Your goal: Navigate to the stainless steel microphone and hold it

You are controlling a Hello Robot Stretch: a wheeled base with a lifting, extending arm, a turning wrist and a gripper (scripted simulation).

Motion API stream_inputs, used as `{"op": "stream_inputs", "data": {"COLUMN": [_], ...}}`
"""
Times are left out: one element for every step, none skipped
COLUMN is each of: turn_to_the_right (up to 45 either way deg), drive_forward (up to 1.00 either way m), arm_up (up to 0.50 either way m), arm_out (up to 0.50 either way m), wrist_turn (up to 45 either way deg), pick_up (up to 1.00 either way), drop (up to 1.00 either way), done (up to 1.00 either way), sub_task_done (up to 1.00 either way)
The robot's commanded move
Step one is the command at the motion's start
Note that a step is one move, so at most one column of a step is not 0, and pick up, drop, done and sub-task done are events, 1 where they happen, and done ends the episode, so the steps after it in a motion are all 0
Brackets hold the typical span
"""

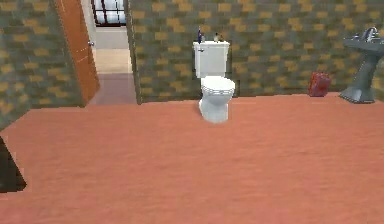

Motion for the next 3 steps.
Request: {"op": "stream_inputs", "data": {"turn_to_the_right": [0.0,-45.0,0.0], "drive_forward": [0.30,0.00,0.15], "arm_up": [0.00,0.00,0.00], "arm_out": [0.00,0.00,0.00], "wrist_turn": [0.0,0.0,0.0], "pick_up": [0.00,0.00,0.00], "drop": [0.00,0.00,0.00], "done": [0.00,0.00,0.00], "sub_task_done": [0.00,0.00,0.00]}}
